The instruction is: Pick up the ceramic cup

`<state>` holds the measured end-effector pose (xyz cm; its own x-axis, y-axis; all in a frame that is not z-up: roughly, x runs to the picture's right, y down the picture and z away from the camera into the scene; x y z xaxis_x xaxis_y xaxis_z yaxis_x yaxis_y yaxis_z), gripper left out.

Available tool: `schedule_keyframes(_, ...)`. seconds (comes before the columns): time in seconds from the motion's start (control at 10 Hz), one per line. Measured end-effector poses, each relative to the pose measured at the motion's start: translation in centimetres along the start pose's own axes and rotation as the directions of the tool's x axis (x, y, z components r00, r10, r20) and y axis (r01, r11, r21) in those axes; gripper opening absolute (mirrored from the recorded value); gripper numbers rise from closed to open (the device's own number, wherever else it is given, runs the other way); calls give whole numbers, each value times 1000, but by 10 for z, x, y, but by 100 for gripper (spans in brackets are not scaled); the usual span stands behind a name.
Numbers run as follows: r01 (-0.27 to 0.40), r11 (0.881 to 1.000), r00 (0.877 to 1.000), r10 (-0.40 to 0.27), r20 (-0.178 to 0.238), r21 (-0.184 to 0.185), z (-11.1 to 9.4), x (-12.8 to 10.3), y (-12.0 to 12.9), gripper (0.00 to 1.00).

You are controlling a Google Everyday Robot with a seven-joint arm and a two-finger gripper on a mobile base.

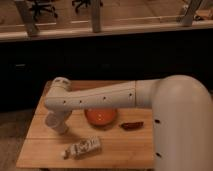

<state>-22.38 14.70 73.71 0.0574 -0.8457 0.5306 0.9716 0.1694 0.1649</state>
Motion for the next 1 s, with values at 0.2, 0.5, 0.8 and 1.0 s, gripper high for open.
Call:
schedule_keyframes(0.2,8,1000,1000,-8,3,5,-5,4,4,0)
schedule_keyframes(0.5,29,999,1000,-29,9,17,-10,11,4,0)
schedule_keyframes(0.8,42,999,999,-42,6,22,-13,17,7,0)
schedule_keyframes(1.0,52,998,999,-53,8,27,-15,21,7,0)
